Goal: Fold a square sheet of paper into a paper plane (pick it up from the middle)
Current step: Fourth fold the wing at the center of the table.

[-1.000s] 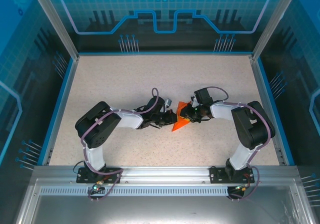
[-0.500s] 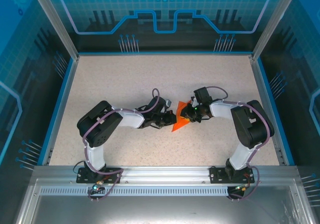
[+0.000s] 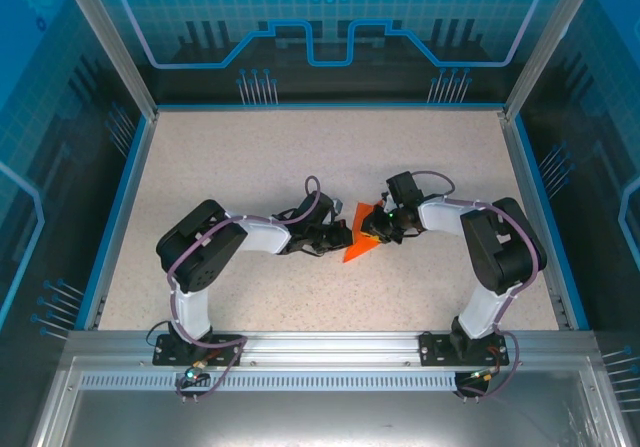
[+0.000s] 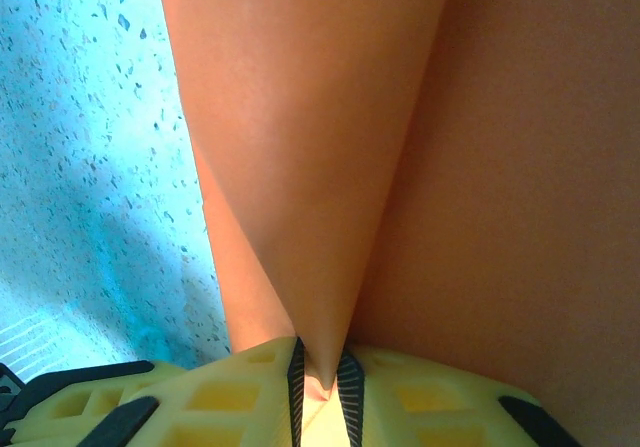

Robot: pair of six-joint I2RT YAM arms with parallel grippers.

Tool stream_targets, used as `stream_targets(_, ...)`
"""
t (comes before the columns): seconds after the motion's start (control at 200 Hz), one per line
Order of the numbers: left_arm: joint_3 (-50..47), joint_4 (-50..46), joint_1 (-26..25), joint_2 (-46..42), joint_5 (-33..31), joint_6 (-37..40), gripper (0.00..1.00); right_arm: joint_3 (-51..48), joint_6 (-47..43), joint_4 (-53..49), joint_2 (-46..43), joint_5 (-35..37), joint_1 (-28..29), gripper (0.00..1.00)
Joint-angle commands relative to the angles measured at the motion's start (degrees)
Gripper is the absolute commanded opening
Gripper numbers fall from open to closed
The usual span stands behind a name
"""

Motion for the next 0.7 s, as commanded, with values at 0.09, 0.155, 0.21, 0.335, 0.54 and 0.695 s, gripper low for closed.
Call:
stream_targets(0.09,1.42,-2.39,-0.29,1.58,-1.12,1.5,0.05,-1.44,-0.04,-6.22,5.18,6.78,-0.05,0.22)
stream_targets(0.155,1.47,-2.54,-0.29,1.69,-1.09,1.53,0.05,-1.25,0.11,-6.63,5.47,6.83,-0.04,0.22)
stream_targets(0.21,1.39,-2.63,-0.3,1.71,-1.27,1.56,0.05,-1.0,0.03,-6.75,5.79,6.83,-0.04,0.22)
stream_targets(0.335,1.47,-3.16,-0.31,1.71,-1.55,1.63,0.05,-0.87,-0.01,-7.07,6.33,6.66,-0.06,0.22)
stream_targets(0.54,1.47,-4.21,-0.52,1.79,-2.36,1.8,0.04,-0.58,-0.06,-7.67,6.62,6.98,0.01,0.22)
stream_targets(0.695,1.8,-5.71,-0.64,2.08,-2.88,1.88,0.03,-0.45,0.02,-7.94,6.69,6.99,0.03,0.22)
